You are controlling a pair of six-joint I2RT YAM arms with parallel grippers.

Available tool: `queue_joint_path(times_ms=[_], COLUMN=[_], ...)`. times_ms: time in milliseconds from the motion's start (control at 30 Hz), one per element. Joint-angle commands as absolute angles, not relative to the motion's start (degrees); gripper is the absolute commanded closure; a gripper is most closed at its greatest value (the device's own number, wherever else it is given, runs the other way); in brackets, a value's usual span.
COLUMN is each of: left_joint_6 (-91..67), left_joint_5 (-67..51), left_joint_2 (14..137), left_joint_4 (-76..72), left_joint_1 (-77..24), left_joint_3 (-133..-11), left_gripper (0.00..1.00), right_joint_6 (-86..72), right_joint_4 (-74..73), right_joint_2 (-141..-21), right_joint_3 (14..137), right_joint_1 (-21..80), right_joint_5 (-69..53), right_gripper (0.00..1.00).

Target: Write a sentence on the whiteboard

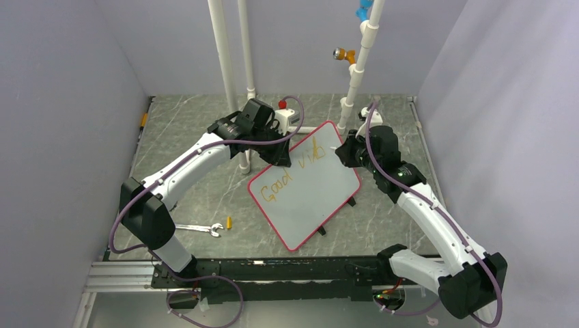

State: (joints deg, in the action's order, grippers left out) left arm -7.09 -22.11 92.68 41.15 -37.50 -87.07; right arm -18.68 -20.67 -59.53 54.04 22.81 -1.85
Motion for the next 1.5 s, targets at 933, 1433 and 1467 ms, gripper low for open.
queue_joint_path(times_ms=[933,1433,1467], left_joint_6=[-1.3,-1.3,-1.3], left_joint_5=[-17.1,-17.0,-17.0], left_joint_2=[91.2,91.5,91.5], left_joint_4=[41.4,41.4,41.4], left_joint_1=[-38.1,-38.1,-38.1], left_joint_3=[-86.1,-86.1,-86.1], left_gripper=[1.0,1.0,1.0], right_joint_6=[-19.5,-19.8,-19.8], right_joint_4=[-14.3,-15.0,-14.8], right_joint_2=[-65.2,-68.2,-68.3], right_joint_3=[56.2,59.2,59.5], right_joint_1=[22.1,21.7,21.7], right_joint_5=[-4.4,-1.3,-1.6], right_gripper=[1.0,1.0,1.0])
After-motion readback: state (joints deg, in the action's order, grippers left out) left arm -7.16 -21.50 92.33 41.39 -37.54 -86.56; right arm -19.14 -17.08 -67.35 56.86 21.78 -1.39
